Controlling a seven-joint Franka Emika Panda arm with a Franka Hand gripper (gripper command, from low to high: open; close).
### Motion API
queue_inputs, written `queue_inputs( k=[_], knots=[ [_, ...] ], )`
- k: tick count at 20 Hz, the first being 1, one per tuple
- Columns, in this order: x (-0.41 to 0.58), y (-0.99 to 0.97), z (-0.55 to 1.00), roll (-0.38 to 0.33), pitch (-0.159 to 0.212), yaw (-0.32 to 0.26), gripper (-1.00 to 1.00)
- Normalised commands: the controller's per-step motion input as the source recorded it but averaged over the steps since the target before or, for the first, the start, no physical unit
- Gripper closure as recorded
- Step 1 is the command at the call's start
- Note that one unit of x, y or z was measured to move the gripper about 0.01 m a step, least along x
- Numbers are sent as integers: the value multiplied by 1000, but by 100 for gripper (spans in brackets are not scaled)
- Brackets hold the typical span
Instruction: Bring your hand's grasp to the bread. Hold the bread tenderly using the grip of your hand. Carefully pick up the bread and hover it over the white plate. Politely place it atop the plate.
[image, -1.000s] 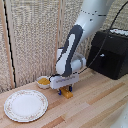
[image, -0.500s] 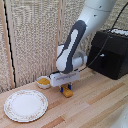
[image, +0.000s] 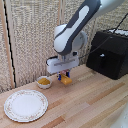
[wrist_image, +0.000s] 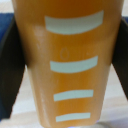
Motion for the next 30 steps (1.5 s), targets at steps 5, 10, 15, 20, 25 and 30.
queue_inputs(
  k=[5, 10, 15, 20, 25, 30],
  knots=[
    [311, 905, 266, 0, 73, -10, 100],
    [386, 914, 41, 0, 52, -7, 100],
    [451, 902, -5, -1, 48, 0, 100],
    [482, 838, -142, -19, 65, 0, 100],
    [315, 543, -377, -41, 50, 11, 100],
    [241, 391, -401, -46, 13, 25, 100]
  ],
)
